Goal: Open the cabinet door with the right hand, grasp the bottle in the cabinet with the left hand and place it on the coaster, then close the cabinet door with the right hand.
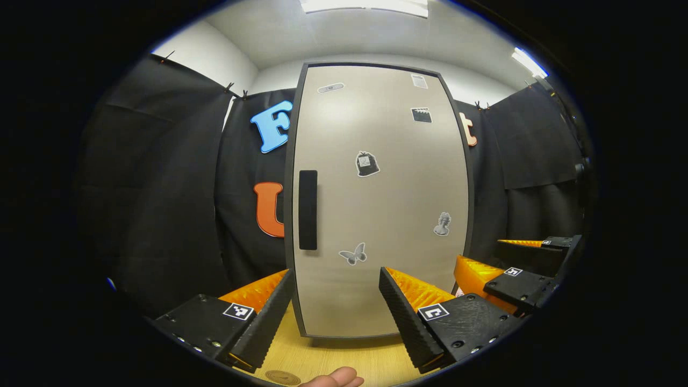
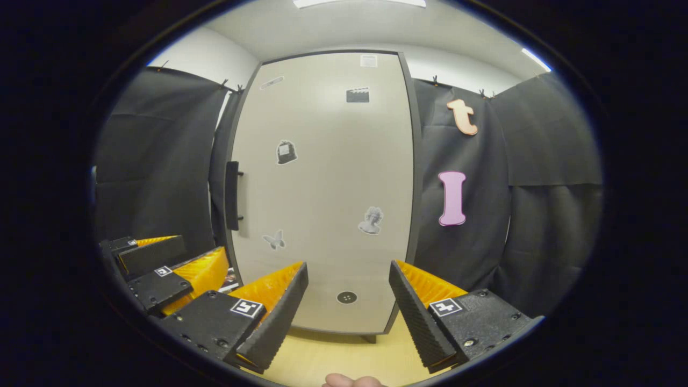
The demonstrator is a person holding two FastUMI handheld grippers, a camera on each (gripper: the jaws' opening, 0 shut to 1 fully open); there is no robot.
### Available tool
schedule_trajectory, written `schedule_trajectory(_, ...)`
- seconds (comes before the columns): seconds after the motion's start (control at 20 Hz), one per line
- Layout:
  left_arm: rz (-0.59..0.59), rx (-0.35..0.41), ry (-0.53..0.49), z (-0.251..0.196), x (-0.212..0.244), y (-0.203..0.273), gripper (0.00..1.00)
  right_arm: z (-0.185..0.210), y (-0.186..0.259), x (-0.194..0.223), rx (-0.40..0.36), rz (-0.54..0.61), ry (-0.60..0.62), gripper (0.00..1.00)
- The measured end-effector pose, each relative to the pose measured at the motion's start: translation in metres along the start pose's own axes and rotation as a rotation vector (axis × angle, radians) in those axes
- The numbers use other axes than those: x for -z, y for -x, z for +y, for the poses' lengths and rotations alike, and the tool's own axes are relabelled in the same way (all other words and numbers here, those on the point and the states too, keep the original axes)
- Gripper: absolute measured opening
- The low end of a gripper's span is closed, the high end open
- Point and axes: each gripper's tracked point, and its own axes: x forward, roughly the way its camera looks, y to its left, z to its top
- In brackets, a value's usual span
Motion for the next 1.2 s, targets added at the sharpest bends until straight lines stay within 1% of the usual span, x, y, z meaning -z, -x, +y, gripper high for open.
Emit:
schedule_trajectory(0.15, 0.004, 0.002, 0.0, 0.004, 0.0, 0.003, 0.95, 0.0, -0.009, 0.0, 0.0, 0.013, -0.009, 0.98)
schedule_trajectory(0.25, 0.007, 0.012, -0.003, 0.007, 0.001, 0.008, 0.95, 0.007, -0.015, -0.003, -0.015, 0.008, -0.005, 0.96)
schedule_trajectory(0.3, 0.003, 0.012, 0.0, 0.01, 0.0, 0.011, 0.95, 0.014, -0.019, -0.008, -0.034, -0.006, -0.001, 0.98)
schedule_trajectory(0.4, -0.002, 0.008, 0.006, 0.019, -0.002, 0.018, 0.95, 0.035, -0.027, -0.016, -0.098, -0.031, 0.019, 0.98)
schedule_trajectory(0.45, -0.001, 0.003, 0.005, 0.024, -0.001, 0.022, 0.95, 0.045, -0.031, -0.02, -0.126, -0.044, 0.035, 0.96)
schedule_trajectory(0.55, 0.001, -0.017, 0.001, 0.036, 0.0, 0.029, 0.95, 0.065, -0.041, -0.031, -0.173, -0.071, 0.067, 0.98)
schedule_trajectory(0.65, 0.012, -0.055, -0.011, 0.057, 0.004, 0.036, 0.95, 0.084, -0.053, -0.043, -0.205, -0.097, 0.094, 0.98)
schedule_trajectory(0.75, 0.046, -0.109, -0.014, 0.08, 0.014, 0.046, 0.95, 0.107, -0.064, -0.054, -0.244, -0.122, 0.106, 0.98)
schedule_trajectory(0.95, 0.107, -0.23, 0.028, 0.128, 0.036, 0.071, 0.95, 0.156, -0.082, -0.077, -0.338, -0.193, 0.124, 1.0)
schedule_trajectory(1.1, 0.133, -0.325, 0.054, 0.16, 0.048, 0.095, 0.95, 0.186, -0.101, -0.081, -0.355, -0.22, 0.199, 1.0)
schedule_trajectory(1.2, 0.13, -0.376, 0.07, 0.179, 0.05, 0.107, 0.95, 0.205, -0.114, -0.077, -0.378, -0.206, 0.202, 1.0)
